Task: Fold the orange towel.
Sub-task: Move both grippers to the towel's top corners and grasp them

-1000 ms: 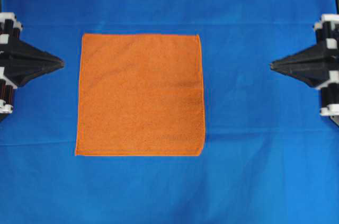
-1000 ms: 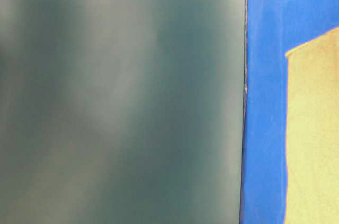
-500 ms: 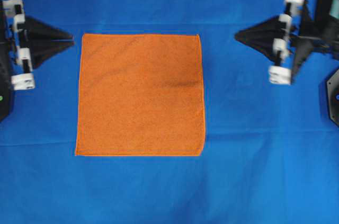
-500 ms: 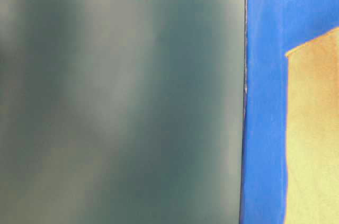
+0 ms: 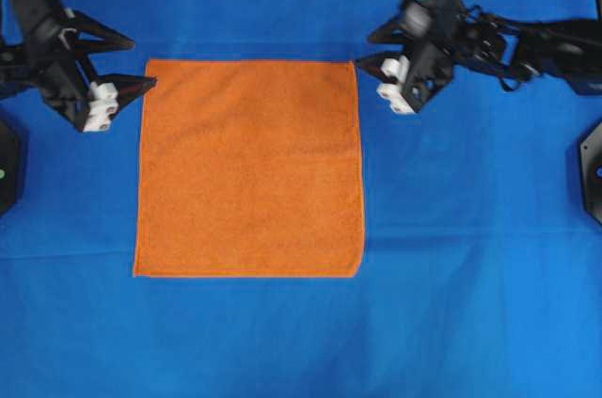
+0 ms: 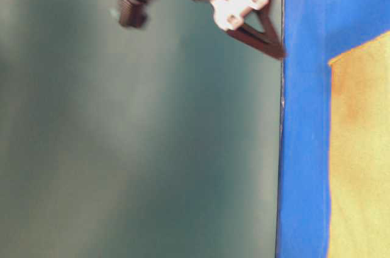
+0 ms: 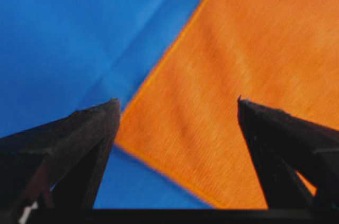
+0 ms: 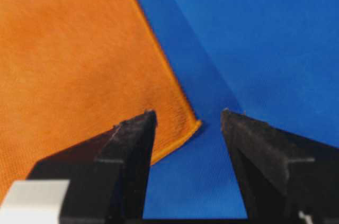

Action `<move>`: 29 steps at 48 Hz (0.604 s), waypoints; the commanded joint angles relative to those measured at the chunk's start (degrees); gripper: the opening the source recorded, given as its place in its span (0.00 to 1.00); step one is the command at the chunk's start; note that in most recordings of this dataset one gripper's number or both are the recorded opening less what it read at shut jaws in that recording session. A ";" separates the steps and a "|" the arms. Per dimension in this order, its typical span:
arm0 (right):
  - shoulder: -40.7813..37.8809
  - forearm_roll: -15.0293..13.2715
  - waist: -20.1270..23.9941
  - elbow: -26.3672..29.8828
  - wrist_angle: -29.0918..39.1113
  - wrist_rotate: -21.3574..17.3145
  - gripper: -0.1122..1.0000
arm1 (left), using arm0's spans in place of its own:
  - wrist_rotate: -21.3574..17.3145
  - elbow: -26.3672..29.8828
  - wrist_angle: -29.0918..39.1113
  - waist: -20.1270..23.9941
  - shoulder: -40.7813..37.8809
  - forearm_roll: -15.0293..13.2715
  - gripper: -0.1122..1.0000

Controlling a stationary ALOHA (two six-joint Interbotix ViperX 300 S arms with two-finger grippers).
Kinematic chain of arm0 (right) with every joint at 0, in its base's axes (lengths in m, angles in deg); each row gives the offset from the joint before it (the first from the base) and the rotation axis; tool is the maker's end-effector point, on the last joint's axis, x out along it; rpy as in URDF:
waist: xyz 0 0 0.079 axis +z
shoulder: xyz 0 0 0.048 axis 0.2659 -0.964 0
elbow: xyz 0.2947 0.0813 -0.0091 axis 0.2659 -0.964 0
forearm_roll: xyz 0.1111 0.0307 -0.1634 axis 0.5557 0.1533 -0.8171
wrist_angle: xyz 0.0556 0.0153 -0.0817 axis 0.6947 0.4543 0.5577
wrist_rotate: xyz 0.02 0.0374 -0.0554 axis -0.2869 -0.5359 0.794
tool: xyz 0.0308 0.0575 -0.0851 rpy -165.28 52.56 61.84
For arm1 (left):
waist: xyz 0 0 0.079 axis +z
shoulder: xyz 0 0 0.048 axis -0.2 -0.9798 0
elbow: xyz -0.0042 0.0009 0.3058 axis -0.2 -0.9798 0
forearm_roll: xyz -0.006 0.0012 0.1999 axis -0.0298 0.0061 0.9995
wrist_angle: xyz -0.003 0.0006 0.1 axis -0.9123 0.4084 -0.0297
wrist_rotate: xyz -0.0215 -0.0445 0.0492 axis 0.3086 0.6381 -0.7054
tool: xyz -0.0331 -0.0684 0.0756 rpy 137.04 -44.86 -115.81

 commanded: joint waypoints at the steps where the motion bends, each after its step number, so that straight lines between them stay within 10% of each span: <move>1: -2.11 -0.18 0.00 2.37 0.00 0.09 0.62 | -0.09 0.44 -4.04 0.26 -5.19 -0.09 0.92; 29: -11.25 0.09 -0.26 5.36 -0.70 0.00 0.56 | -0.53 3.43 -10.20 2.90 -19.25 0.18 0.76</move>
